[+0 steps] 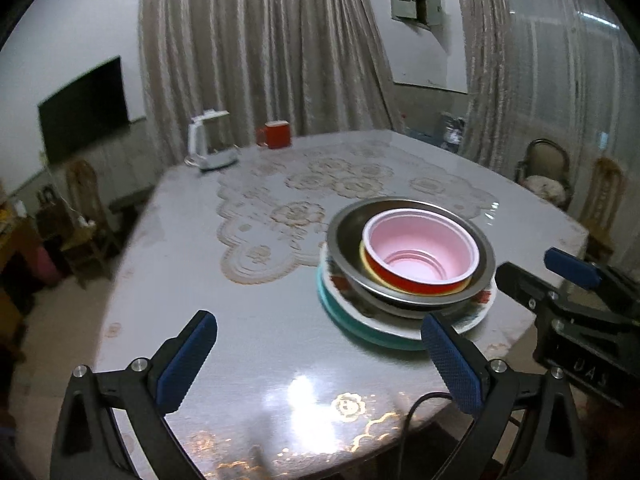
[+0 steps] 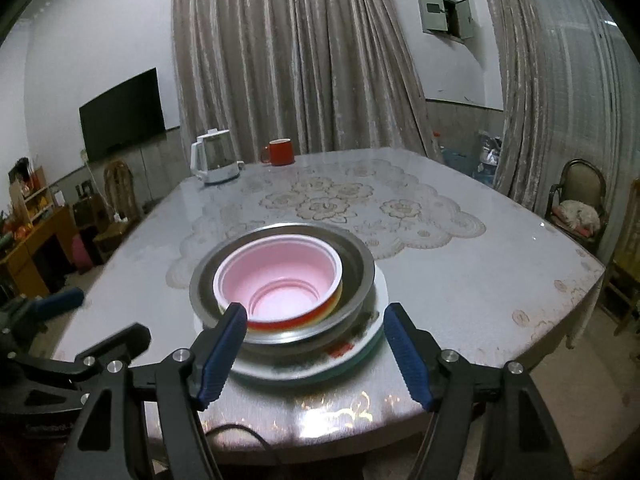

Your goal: Organize plates and bowls

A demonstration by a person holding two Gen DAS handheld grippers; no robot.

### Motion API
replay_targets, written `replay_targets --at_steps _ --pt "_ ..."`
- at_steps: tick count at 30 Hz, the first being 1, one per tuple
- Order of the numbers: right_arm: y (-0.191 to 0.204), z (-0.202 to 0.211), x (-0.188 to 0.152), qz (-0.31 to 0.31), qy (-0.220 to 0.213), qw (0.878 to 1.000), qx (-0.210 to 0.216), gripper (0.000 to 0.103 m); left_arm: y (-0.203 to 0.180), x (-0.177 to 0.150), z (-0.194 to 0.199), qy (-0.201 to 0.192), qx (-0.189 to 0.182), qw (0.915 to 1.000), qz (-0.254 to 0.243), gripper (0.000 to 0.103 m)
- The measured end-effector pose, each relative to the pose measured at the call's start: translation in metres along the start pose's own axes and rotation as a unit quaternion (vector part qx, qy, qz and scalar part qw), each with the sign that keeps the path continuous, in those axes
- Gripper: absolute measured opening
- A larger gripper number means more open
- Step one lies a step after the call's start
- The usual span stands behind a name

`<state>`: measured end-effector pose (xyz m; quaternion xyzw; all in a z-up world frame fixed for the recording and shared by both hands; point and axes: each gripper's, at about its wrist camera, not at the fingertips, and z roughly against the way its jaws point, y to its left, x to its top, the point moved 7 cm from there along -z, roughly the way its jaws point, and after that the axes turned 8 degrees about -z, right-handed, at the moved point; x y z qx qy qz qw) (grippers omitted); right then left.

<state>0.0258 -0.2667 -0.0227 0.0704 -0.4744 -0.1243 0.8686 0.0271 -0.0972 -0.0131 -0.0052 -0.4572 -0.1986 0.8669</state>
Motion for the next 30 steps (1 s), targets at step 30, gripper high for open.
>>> replay_targets --at_steps 30 --pt "0.004 0.005 -0.018 0.004 0.016 1.0 -0.007 0.072 0.015 -0.011 0.005 0.0 0.034 0.9989 0.032 0.103"
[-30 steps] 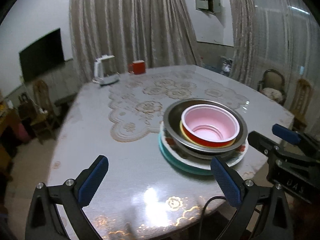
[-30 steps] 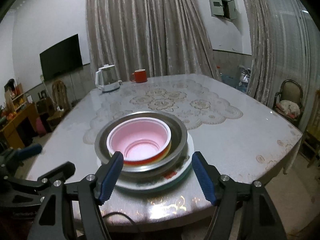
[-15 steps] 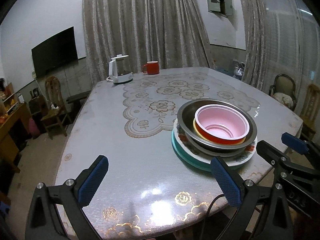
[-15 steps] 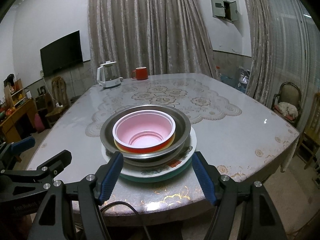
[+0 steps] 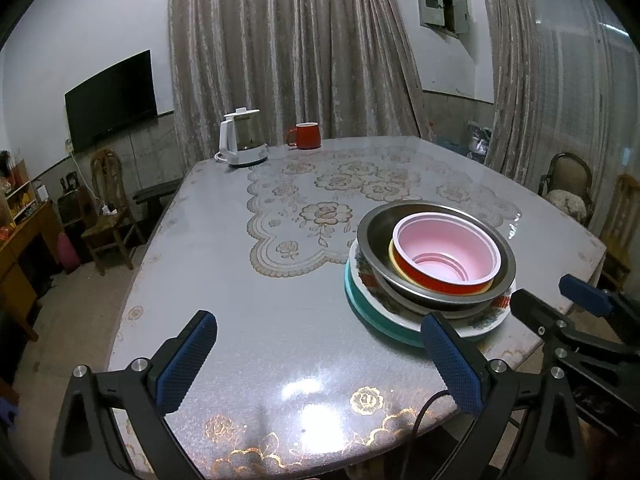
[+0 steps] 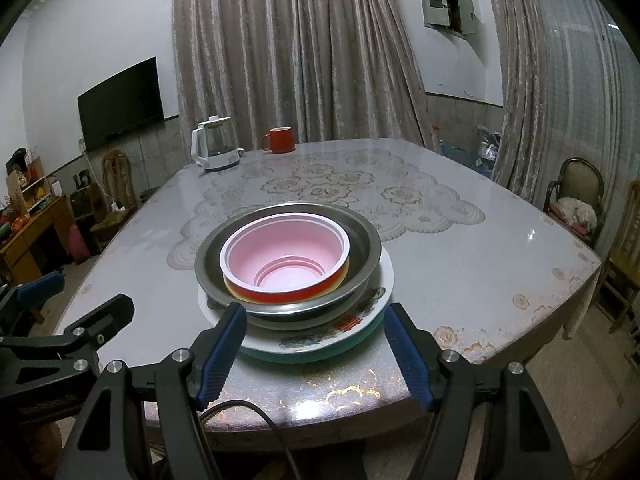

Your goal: Organize plates and bowls

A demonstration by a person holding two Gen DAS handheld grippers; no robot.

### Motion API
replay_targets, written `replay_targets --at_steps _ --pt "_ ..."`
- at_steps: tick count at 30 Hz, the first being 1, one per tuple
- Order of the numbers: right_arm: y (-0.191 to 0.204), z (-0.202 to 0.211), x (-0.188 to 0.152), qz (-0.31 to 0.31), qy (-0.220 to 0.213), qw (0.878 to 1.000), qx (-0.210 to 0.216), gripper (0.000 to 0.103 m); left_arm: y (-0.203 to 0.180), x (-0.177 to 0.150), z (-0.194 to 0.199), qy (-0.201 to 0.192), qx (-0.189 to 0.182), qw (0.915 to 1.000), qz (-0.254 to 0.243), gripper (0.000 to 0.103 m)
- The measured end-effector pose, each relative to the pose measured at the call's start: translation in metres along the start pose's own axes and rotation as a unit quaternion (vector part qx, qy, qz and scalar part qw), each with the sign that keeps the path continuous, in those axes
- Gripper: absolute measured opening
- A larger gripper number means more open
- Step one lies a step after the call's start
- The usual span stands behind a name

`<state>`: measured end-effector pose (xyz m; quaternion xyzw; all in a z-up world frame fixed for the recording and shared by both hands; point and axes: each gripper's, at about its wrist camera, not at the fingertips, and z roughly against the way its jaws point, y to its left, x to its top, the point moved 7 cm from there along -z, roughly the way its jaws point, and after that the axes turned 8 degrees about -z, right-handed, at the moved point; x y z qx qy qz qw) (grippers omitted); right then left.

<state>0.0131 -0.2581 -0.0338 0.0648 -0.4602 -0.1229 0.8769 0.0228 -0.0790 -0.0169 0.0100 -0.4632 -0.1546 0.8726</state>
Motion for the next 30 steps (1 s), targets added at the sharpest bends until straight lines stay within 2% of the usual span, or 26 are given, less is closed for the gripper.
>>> replay_targets --at_steps 30 --pt "-0.0004 -0.0035 -0.0022 -0.003 0.01 1.0 -0.001 0.072 0.0004 -0.0008 0.0014 -0.001 0.006 1.0 0.001 0.103"
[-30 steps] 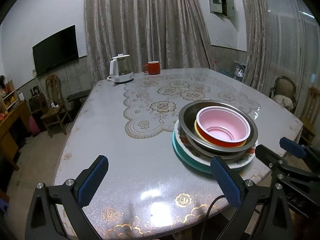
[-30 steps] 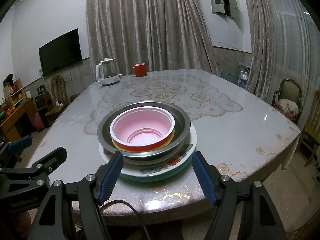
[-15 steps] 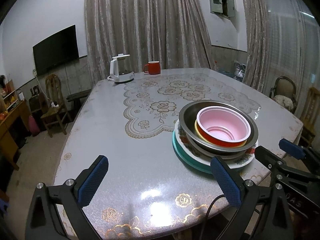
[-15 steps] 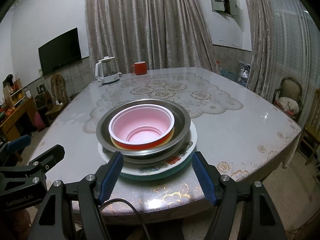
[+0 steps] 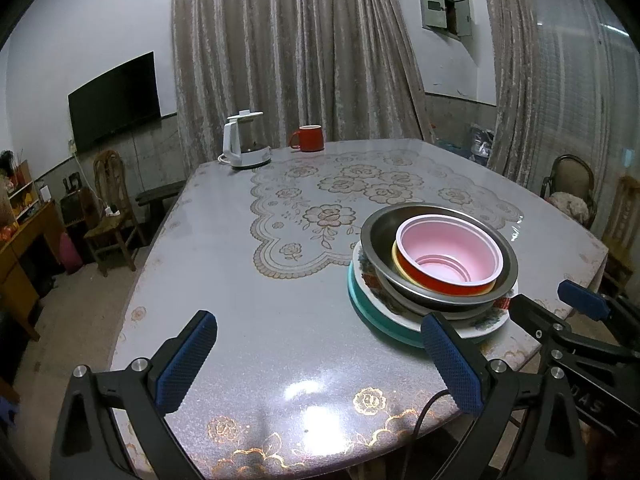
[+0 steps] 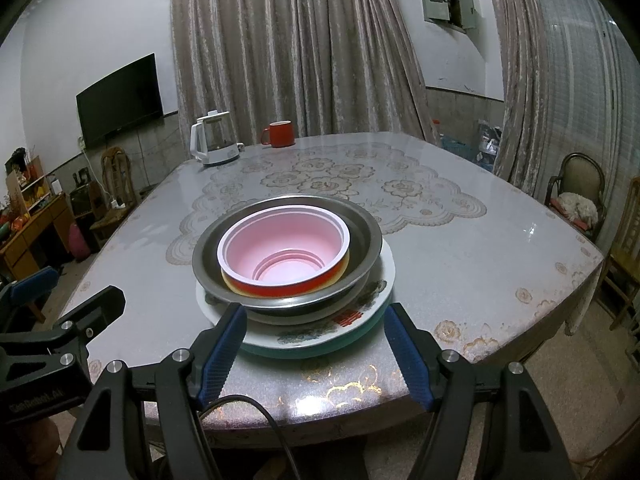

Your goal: Organize plates and bowls

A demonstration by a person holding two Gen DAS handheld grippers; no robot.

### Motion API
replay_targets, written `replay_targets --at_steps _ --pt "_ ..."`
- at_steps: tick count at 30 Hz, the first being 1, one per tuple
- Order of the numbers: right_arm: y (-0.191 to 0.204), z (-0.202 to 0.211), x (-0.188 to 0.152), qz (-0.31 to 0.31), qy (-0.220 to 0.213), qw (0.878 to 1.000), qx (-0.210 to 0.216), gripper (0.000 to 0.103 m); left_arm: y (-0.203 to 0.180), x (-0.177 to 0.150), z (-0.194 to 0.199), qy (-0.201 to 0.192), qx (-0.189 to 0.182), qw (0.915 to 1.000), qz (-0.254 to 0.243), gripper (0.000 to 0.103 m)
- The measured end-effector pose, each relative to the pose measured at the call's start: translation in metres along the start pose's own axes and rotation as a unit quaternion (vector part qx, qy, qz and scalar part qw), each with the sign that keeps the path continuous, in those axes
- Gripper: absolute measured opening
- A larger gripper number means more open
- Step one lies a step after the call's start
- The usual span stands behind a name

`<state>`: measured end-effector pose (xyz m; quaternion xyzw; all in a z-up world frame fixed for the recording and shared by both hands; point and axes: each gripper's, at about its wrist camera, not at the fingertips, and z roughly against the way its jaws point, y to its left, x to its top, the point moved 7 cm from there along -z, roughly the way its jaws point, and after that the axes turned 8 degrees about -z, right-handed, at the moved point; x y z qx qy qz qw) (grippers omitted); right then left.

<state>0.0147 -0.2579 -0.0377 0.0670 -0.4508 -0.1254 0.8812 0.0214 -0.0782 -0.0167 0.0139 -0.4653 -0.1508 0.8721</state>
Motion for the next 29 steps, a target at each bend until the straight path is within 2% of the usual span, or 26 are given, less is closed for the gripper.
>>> replay_targets --at_steps 22,29 --pt "0.001 -0.004 -0.002 0.002 0.007 1.0 0.0 0.072 -0.005 0.001 -0.002 0.0 -0.021 0.9998 -0.002 0.103" --pt "-0.005 -0.01 0.004 -0.004 0.009 1.0 -0.003 0.072 -0.006 0.005 -0.014 0.011 -0.015 0.9998 -0.007 0.103"
